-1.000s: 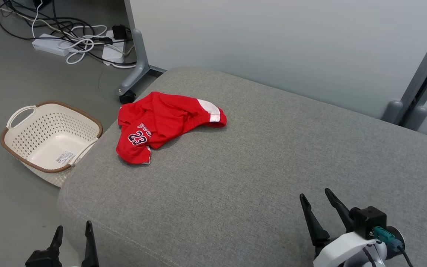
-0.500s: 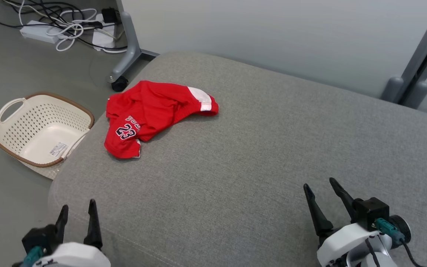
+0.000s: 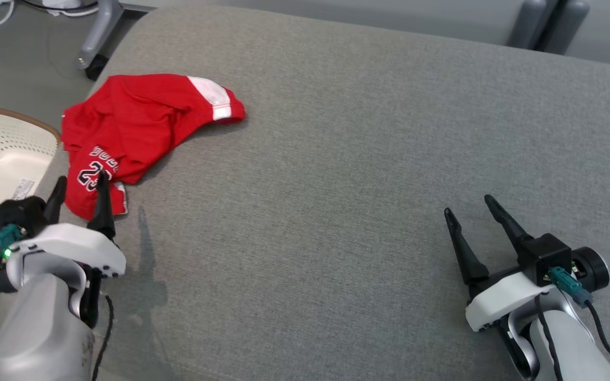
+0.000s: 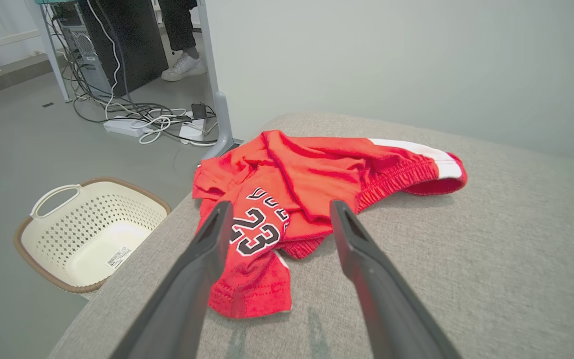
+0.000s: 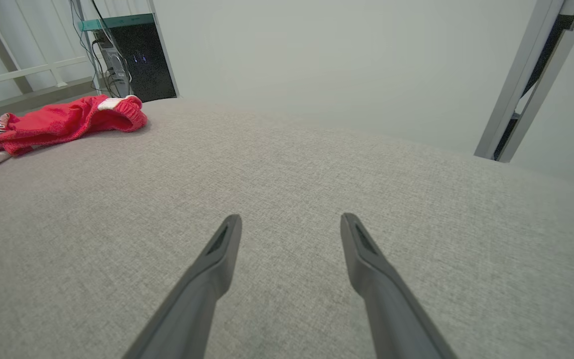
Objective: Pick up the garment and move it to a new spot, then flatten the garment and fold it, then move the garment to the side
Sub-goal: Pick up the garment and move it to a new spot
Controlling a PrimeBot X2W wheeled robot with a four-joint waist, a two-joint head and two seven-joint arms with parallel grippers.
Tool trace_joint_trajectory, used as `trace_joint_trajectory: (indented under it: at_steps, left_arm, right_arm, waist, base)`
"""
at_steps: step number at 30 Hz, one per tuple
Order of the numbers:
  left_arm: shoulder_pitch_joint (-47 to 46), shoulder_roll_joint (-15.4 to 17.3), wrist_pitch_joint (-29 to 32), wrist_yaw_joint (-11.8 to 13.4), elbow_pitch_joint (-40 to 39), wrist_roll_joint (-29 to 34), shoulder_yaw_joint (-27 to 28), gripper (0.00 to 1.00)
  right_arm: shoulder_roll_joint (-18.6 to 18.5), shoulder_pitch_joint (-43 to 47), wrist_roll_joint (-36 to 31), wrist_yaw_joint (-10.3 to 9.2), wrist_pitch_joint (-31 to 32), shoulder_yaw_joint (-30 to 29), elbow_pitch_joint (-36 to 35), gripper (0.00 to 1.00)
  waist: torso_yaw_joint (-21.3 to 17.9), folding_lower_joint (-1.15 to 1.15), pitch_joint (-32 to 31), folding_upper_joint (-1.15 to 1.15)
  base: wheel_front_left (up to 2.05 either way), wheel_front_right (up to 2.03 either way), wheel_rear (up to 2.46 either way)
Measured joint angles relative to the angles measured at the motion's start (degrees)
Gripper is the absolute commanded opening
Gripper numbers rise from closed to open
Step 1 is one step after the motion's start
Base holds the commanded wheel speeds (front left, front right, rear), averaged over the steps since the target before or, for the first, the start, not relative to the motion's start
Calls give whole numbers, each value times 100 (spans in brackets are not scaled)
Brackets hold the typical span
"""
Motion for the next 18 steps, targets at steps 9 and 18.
trace_joint_trajectory:
  at_steps: [9,18]
  left_arm:
    - [-1203,332,0,-96,1308,-125,-266,100]
    - [-1716,461,156,-9,2235,-311,-383,67]
  right_arm:
    - [-207,-295,-41,0,0,21,-290,100]
    - [-275,-485,-57,0,-3,-76,-442,100]
  waist:
    - [-490,0,624,0]
    - [-835,0,1035,0]
  base:
    - [0,0,0]
    - [0,0,0]
